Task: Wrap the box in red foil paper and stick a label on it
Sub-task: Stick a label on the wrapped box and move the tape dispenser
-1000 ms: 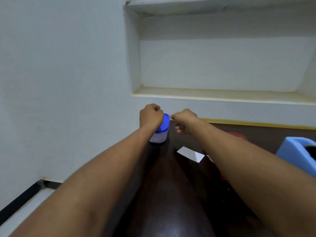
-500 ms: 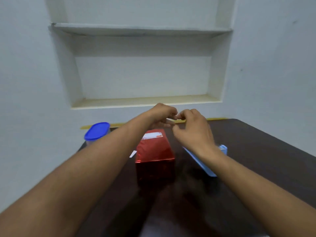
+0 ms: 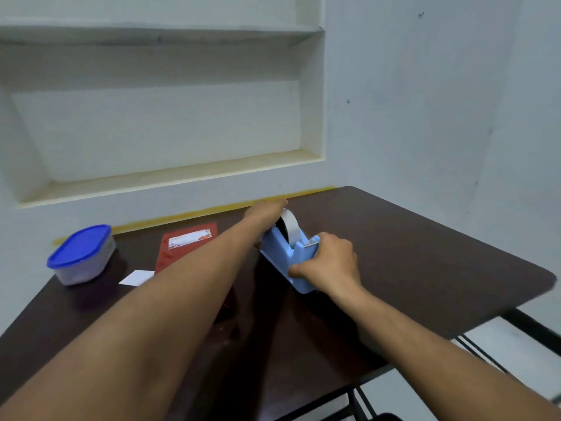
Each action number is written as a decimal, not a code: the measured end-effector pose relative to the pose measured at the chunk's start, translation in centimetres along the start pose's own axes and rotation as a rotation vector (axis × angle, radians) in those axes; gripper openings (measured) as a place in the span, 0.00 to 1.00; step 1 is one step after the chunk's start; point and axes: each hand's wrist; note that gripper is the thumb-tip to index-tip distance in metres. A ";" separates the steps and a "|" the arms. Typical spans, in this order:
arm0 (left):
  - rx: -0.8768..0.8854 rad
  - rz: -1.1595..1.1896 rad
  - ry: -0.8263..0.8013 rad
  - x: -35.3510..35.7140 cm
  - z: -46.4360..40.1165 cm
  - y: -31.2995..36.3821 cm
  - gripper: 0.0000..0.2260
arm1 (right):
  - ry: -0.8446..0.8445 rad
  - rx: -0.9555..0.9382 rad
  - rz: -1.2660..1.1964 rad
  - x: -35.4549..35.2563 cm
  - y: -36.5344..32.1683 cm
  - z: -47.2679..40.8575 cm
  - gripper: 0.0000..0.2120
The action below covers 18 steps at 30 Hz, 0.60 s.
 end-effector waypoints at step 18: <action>0.088 0.134 -0.379 21.3 11.7 13.0 0.30 | 0.239 0.355 0.046 -18.1 17.4 -7.4 0.18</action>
Point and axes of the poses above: each hand's wrist, its own z-axis away from the middle knuckle, its own x-axis out of the palm, y = z × x, and after that the axes turned 14 degrees about y, right-handed
